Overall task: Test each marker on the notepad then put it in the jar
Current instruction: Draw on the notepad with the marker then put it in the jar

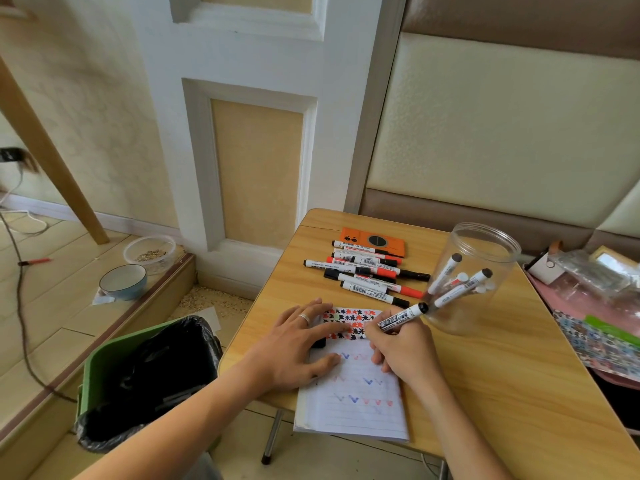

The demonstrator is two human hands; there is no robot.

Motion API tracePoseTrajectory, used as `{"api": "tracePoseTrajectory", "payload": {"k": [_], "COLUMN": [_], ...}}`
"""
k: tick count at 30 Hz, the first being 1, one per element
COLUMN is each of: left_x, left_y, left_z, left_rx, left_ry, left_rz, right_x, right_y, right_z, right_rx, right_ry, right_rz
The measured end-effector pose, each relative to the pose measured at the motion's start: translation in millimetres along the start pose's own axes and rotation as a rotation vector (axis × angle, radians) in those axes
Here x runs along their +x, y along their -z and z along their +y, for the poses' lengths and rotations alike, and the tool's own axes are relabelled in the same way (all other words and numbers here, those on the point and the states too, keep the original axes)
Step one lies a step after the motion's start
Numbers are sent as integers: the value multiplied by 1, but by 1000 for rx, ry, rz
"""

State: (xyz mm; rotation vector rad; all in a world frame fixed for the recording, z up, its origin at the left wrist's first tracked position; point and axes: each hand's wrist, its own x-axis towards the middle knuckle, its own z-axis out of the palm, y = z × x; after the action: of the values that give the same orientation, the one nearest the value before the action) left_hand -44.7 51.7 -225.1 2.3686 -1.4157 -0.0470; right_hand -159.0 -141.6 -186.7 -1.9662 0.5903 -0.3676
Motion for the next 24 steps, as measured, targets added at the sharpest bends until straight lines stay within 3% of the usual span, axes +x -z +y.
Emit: {"api": "tracePoseTrajectory", "payload": {"k": [24], "left_x": [0], "left_y": [-1], "left_z": [-1], "left_rx": [11], "left_ry": [2], "left_rz": [-3], "right_x": [0], "right_y": [-1], "right_z": [-2], "right_rx": [-11], "right_ry": [21], "right_rz": [8]}}
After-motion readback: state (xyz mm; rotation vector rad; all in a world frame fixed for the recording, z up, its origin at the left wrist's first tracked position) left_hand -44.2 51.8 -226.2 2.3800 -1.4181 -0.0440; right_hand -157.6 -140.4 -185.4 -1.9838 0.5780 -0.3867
